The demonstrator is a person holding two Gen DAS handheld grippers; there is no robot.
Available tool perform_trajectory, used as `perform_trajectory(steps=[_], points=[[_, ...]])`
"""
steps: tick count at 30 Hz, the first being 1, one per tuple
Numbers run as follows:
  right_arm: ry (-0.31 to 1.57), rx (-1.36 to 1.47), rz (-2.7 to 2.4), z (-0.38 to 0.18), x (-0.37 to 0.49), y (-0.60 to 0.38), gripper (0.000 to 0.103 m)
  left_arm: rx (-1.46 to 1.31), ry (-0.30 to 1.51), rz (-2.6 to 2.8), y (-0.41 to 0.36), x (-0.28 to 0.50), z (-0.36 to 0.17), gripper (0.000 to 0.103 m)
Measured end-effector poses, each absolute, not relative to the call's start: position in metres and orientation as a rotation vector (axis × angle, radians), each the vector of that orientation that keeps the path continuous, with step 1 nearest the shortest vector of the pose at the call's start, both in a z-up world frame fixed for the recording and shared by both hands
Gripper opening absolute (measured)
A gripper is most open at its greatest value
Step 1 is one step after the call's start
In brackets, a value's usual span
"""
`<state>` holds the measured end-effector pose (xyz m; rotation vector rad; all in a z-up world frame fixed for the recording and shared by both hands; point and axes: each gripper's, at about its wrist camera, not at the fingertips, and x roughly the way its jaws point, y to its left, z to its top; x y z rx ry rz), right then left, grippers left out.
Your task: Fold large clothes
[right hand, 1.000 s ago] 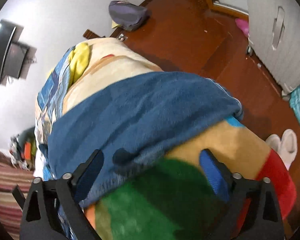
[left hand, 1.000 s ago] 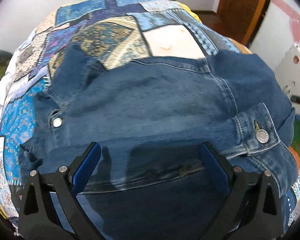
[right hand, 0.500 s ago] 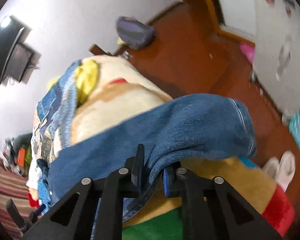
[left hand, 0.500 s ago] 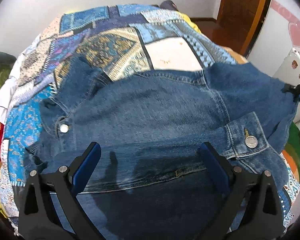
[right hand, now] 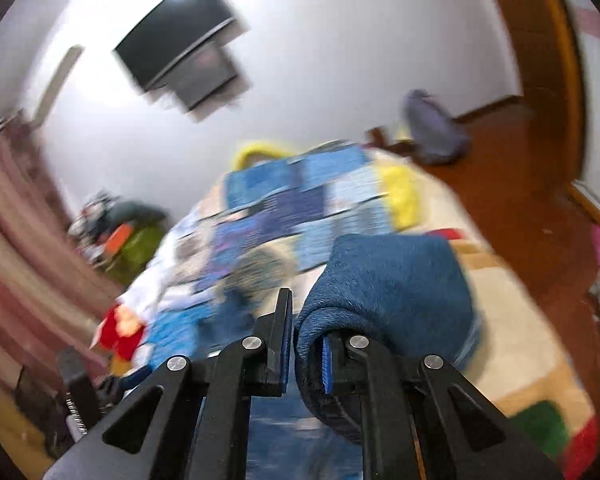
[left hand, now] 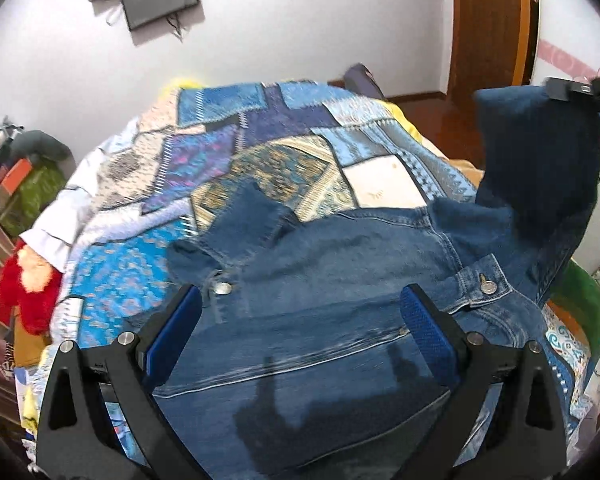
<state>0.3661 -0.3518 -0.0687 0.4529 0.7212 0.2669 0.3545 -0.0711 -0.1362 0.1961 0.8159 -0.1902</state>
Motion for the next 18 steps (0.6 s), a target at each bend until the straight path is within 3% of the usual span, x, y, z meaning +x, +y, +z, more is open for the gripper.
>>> perform_trajectory(steps=[7,18], points=[[0.811,0.379,0.461,-0.088,0.370,-0.221,0.010,0.148,0.792,-0.132,-0.019,0.335,-0.127,0.100],[1.117,0.156,0.461,-0.204,0.352,-0.120,0.010,0.026,0.860,-0.032,0.052,0.318,-0.147,0.100]])
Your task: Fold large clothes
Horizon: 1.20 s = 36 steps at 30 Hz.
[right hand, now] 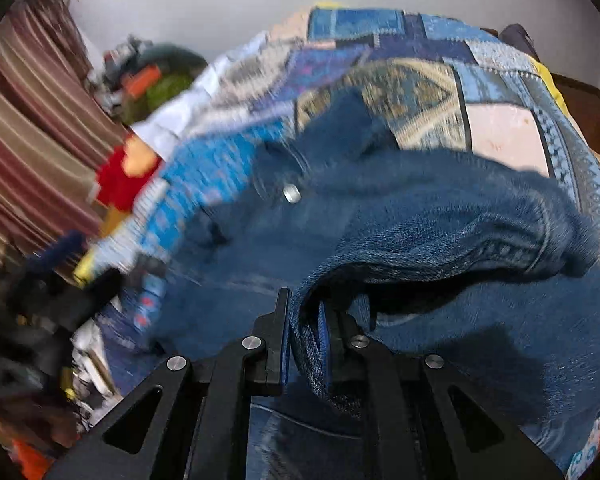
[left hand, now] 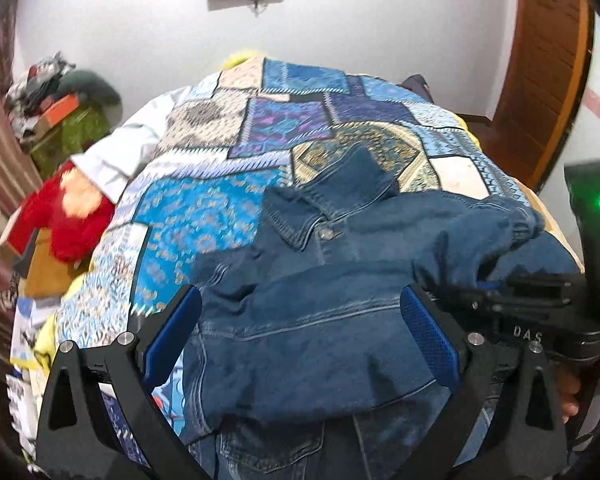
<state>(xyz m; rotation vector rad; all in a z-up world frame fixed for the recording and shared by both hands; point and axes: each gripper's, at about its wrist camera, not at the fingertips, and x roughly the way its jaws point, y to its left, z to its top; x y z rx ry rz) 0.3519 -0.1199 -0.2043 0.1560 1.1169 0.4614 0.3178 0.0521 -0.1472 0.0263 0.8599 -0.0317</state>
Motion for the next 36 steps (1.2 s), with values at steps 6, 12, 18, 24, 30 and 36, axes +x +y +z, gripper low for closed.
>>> perform_trajectory(steps=[6,12,18,24,30,36], points=[[1.276,0.193,0.507,-0.218,0.345,-0.139,0.010,-0.065,0.921,-0.060,0.060,0.319,-0.158,0.100],[1.277,0.228,0.567,-0.193,0.318,-0.166,0.011,-0.098,0.950,-0.128,0.040,0.327,-0.154,0.100],[1.123,0.172,0.475,-0.155,0.298,-0.218,0.010,0.001,0.952,-0.236,-0.018,0.339,-0.144,0.100],[1.027,0.143,0.311,-0.136,0.294,-0.282,0.011,0.165,0.994,-0.340,-0.093,0.358,-0.165,0.100],[1.055,0.234,0.211,-0.151,0.300,-0.340,0.011,0.268,1.054,-0.328,-0.141,0.389,-0.204,0.095],[1.089,0.272,0.180,-0.171,0.301,-0.358,0.010,0.243,1.024,-0.341,-0.149,0.408,-0.198,0.043]])
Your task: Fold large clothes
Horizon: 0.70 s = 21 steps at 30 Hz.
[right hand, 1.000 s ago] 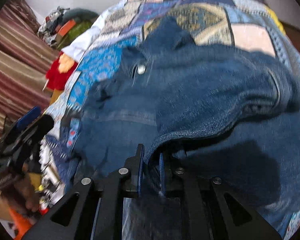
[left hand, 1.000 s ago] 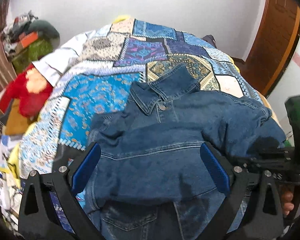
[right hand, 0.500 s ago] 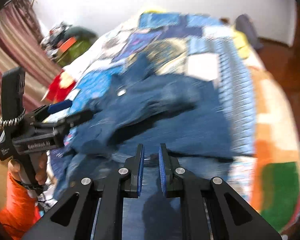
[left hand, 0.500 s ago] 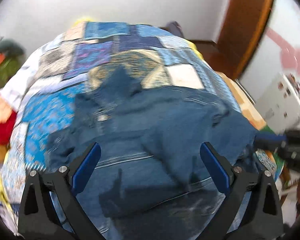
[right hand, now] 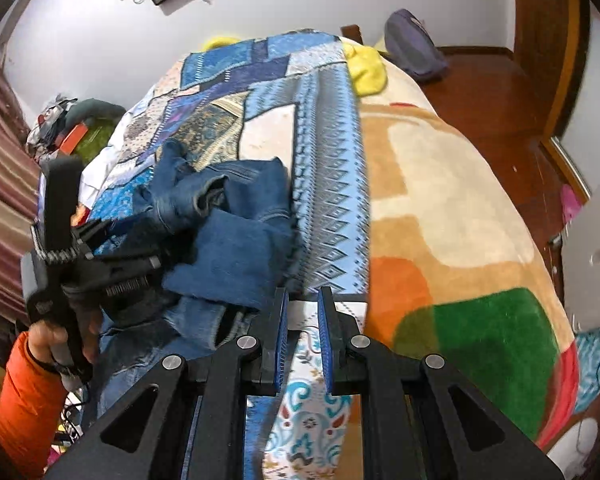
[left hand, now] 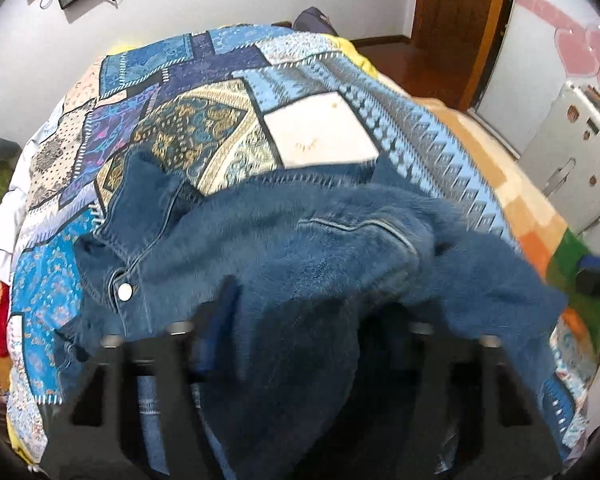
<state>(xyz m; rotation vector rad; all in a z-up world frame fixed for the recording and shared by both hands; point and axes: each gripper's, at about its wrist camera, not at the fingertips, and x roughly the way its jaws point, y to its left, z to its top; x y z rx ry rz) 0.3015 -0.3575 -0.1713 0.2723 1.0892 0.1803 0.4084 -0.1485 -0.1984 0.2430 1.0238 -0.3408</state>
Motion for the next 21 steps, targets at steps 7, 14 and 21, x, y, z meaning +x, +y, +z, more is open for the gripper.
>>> perform_trajectory(steps=[7,14,21], points=[[1.072,0.244,0.191,-0.168,0.311,-0.352,0.011,0.137,0.898,-0.247,-0.104,0.413,-0.146,0.007],[1.006,0.145,0.227,-0.143,0.331,-0.314,0.010,0.021,0.756,-0.145,-0.016,0.394,-0.093,0.007],[1.024,0.050,0.304,-0.147,0.355,-0.264,0.011,-0.005,0.747,-0.066,0.042,0.371,-0.113,0.007]])
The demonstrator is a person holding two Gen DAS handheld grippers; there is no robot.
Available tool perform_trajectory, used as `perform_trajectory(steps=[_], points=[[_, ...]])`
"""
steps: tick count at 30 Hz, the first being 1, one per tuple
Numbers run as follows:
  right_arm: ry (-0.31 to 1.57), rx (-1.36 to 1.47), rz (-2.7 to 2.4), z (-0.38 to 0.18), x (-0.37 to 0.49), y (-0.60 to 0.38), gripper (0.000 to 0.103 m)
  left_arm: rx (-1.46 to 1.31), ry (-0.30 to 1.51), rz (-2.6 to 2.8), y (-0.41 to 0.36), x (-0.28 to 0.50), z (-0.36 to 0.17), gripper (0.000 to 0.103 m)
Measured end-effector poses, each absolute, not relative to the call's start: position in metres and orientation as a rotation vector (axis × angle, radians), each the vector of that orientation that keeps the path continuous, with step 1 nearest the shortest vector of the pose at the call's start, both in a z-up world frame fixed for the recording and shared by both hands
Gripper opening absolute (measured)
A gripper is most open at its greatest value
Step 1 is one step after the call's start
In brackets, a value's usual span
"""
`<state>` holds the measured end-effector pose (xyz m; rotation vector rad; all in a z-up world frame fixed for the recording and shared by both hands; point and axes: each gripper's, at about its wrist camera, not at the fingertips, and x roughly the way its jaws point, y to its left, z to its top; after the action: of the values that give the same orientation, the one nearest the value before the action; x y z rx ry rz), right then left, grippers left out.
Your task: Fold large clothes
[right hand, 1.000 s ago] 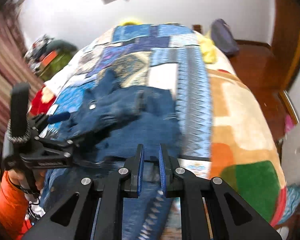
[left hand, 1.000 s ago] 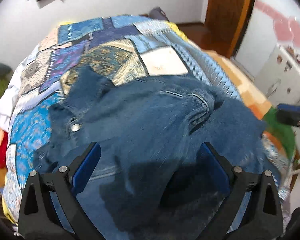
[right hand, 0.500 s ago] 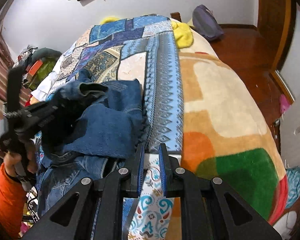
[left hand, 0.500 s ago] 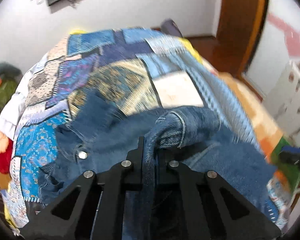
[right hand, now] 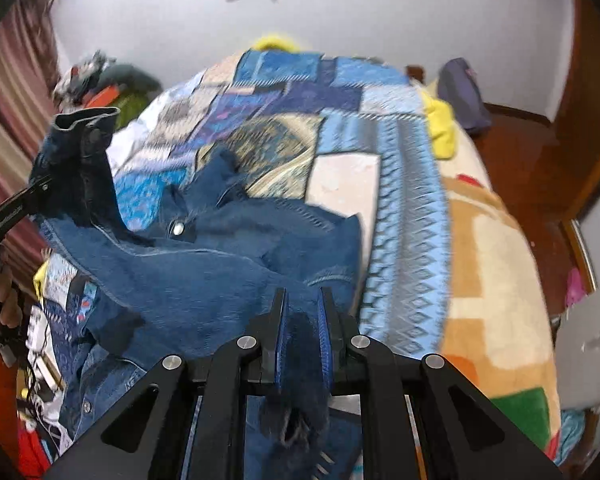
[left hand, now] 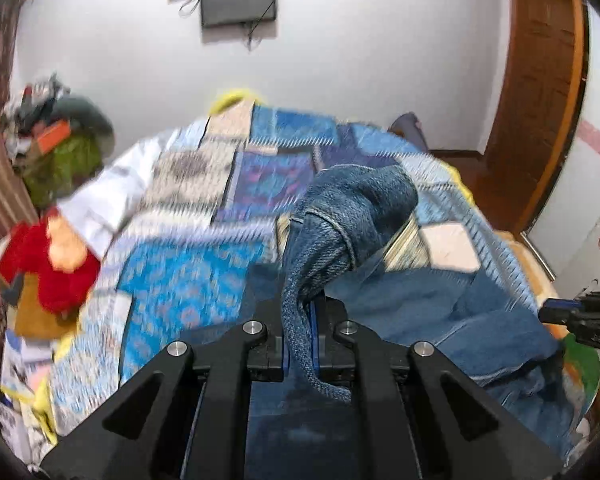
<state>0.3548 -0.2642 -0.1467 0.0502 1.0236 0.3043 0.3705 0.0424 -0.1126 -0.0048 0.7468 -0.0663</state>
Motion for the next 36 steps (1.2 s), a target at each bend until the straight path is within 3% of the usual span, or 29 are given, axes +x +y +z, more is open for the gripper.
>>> perform_trajectory(steps=[4,8,13,16,18,19,20,22,26,36], points=[[1.141,-0.026,0.329,-0.188,0.368,-0.240,0.010,-0.077,0.868,-0.047,0.072,0.366,-0.162,0.010],[1.092,-0.178,0.345,-0.200,0.358,-0.229,0.010,-0.122,0.974,-0.057,0.087,0.352,-0.211,0.021],[1.077,-0.281,0.302,-0.204,0.344,-0.228,0.010,-0.179,1.056,-0.046,0.107,0.332,-0.253,0.025],[1.065,-0.315,0.254,-0.202,0.338,-0.228,0.012,-0.251,1.100,-0.059,0.122,0.319,-0.271,0.040],[1.063,-0.325,0.220,-0.201,0.337,-0.232,0.034,-0.199,1.117,-0.013,0.125,0.312,-0.278,0.047],[1.052,-0.330,0.188,-0.200,0.336,-0.237,0.062,-0.198,1.126,-0.008,0.127,0.310,-0.280,0.052],[1.033,-0.335,0.146,-0.200,0.335,-0.244,0.081,-0.225,1.133,-0.025,0.132,0.307,-0.284,0.052],[1.037,-0.272,0.153,-0.200,0.337,-0.259,0.084,-0.250,1.140,-0.043,0.137,0.302,-0.284,0.055],[1.129,-0.040,0.205,-0.202,0.344,-0.288,0.085,-0.157,1.134,0.017,0.139,0.296,-0.269,0.076],[1.147,0.097,0.288,-0.192,0.361,-0.289,0.085,-0.158,1.099,0.087,0.176,0.314,-0.233,0.090]])
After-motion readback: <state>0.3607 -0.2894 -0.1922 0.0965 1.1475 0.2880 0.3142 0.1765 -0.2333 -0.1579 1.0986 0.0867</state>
